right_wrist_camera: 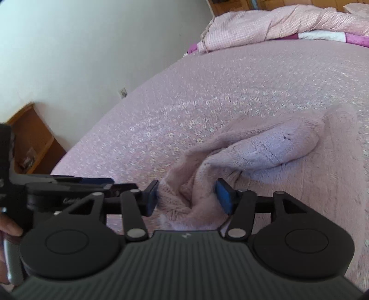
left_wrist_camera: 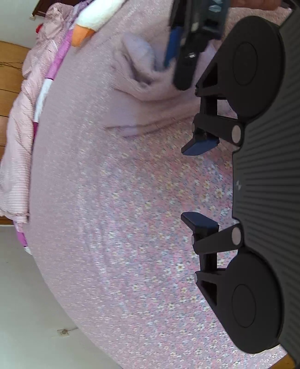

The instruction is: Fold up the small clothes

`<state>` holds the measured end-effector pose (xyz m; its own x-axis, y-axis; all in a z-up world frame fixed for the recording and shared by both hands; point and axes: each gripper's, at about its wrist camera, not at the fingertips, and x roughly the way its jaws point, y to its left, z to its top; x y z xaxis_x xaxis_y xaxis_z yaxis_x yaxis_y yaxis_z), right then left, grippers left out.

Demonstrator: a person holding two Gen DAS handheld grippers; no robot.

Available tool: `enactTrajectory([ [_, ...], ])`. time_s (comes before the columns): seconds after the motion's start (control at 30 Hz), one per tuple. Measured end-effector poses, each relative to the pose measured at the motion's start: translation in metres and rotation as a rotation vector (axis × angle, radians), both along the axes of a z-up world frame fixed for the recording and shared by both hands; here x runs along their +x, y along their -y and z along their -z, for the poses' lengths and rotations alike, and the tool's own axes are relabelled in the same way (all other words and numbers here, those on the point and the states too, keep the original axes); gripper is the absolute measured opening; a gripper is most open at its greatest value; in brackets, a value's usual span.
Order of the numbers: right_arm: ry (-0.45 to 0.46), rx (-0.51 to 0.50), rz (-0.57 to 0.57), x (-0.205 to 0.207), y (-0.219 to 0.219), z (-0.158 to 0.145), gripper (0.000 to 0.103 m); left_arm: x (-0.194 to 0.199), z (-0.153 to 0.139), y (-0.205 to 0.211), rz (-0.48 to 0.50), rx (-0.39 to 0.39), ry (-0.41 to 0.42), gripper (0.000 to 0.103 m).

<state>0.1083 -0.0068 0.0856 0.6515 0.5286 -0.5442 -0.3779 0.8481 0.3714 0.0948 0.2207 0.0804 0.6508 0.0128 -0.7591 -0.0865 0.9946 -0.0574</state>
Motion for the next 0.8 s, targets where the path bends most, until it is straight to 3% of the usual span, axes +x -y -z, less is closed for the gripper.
enactTrajectory([
  [0.2,0.055,0.049,0.062,-0.032,0.033,-0.021,0.057,0.001,-0.027,0.017,0.075,0.006,0.073,0.063],
  [0.4,0.095,-0.014,0.239,-0.041,0.074,-0.02,0.057,0.013,-0.034,0.054,0.185,0.015,0.107,0.074],
  [0.53,0.072,-0.024,0.354,-0.04,0.098,-0.01,0.057,0.025,-0.03,0.086,0.328,0.026,0.106,0.076],
  [0.67,0.039,-0.01,0.407,-0.038,0.113,0.001,0.057,0.045,-0.016,0.116,0.446,0.107,0.088,0.077],
  [0.8,0.02,0.015,0.424,-0.036,0.124,0.01,0.057,0.065,0.002,0.135,0.499,0.174,0.068,0.077],
])
